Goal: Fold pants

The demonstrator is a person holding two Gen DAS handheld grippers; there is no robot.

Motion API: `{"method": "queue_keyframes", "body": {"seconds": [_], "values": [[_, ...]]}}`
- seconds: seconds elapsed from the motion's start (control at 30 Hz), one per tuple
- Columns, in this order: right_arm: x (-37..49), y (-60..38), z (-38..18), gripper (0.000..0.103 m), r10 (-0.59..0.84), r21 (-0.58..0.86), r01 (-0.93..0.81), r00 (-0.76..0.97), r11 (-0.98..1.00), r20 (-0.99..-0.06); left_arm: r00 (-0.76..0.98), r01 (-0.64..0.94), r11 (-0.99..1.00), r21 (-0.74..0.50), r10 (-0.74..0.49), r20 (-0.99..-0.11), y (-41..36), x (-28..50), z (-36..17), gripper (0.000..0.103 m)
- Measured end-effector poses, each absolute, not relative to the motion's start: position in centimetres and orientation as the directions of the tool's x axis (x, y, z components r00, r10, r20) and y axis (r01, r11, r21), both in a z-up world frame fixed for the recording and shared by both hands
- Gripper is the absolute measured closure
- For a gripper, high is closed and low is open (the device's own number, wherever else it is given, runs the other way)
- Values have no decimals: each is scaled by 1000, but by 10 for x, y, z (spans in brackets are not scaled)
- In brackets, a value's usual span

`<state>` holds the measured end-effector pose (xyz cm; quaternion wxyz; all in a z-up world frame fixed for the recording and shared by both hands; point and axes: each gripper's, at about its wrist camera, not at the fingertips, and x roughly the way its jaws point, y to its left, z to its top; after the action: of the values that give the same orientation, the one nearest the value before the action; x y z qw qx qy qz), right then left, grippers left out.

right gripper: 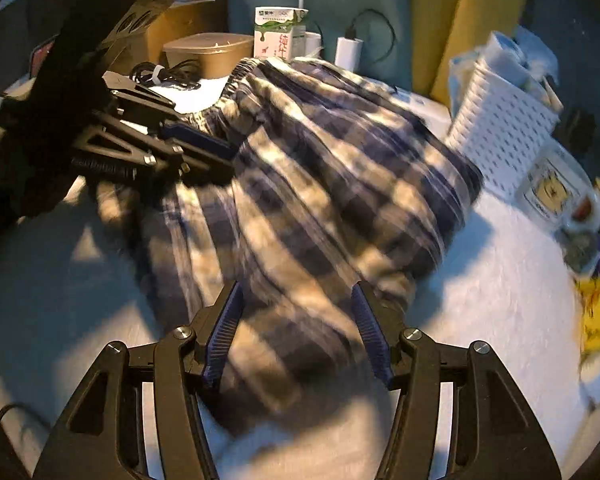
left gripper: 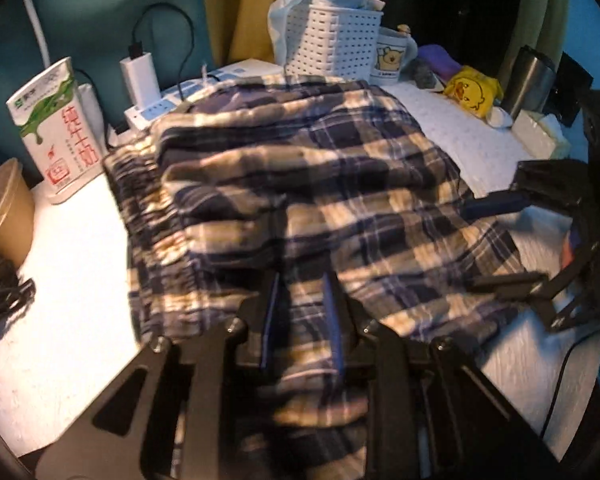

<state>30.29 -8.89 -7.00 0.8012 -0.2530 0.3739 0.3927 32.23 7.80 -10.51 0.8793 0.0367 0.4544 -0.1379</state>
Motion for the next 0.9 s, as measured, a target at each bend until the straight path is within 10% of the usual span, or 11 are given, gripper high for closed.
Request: {"method": "queue_keyframes", "body": {"seconds": [0.3,0.53,0.63,0.9], "values": [[294,-138,-55,43,390,-93,-828,355,553,-850,554,281,960,12,-152,-818,95,282,-78,80],[343,-138,3,44,514,-81,-763,505,641,-694,644,309,951,18,-195,-740,86,315,-30,80],[383,-122,5,89,527,-45,-735,526,676,-668,625,302,953,15,-186,-758,78,351,-39,80],[442,-79,-51,92,457,-18,-741,433,671,-777,560,209,978,-5,-124,-819,95,407,-87,80]]}}
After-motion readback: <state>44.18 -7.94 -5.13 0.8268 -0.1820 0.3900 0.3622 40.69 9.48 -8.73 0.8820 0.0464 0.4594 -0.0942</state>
